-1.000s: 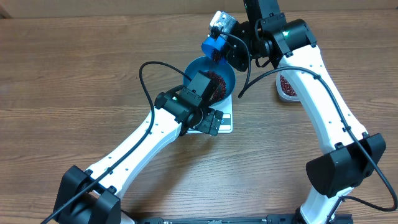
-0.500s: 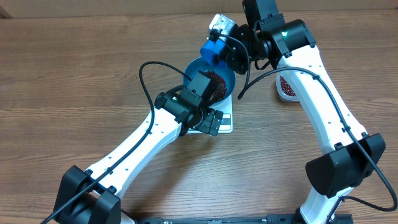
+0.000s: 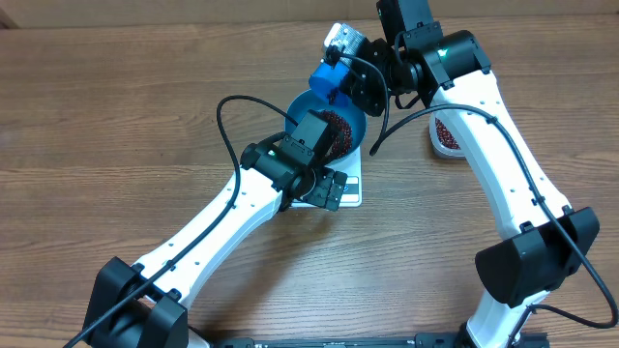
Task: Scoop item into bowl and weigh 150g on scale
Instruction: 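Tilt the scoop with the right gripper to pour beans into bowl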
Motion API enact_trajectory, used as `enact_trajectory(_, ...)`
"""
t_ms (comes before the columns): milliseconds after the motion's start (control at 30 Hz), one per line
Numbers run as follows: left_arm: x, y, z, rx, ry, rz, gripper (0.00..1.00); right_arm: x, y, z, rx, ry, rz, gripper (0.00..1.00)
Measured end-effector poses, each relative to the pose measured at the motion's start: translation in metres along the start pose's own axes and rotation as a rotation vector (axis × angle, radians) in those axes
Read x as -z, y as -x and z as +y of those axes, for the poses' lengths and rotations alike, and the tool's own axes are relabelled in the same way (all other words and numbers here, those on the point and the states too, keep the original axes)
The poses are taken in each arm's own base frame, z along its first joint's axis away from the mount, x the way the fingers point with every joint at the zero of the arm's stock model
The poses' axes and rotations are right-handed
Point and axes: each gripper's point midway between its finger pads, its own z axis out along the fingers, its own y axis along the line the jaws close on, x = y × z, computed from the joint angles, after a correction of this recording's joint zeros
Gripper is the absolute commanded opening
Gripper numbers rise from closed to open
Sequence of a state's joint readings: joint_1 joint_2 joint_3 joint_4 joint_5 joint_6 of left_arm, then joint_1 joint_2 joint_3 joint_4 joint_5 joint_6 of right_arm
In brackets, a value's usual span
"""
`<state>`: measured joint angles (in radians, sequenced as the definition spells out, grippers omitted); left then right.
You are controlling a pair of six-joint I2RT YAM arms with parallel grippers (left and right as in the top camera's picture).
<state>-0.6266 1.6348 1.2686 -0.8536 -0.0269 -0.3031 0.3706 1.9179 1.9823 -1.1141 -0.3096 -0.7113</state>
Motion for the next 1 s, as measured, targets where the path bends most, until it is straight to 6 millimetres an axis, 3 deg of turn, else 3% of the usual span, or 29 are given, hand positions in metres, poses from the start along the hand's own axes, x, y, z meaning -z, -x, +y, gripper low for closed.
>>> enact_trajectory(267, 0.000, 0.000, 0.000, 0.000, 0.000, 0.000, 1.00, 0.000, 0.000, 0.000, 0.000, 0.000, 0.000, 0.04)
enact_trajectory(400, 0.000, 0.000, 0.000, 0.000, 0.000, 0.000, 1.00, 0.000, 0.011, -0.006, -0.015, -0.022, -0.048, 0.04)
enact_trajectory(633, 0.000, 0.000, 0.000, 0.000, 0.000, 0.000, 1.00, 0.000, 0.006, -0.008, -0.062, -0.034, -0.024, 0.04)
enact_trajectory(833, 0.000, 0.000, 0.000, 0.000, 0.000, 0.000, 1.00, -0.001, -0.001, -0.007, -0.121, -0.029, 0.004, 0.04)
enact_trajectory(1000, 0.000, 0.000, 0.000, 0.000, 0.000, 0.000, 1.00, -0.003, -0.001, -0.015, -0.273, -0.045, -0.009, 0.04)
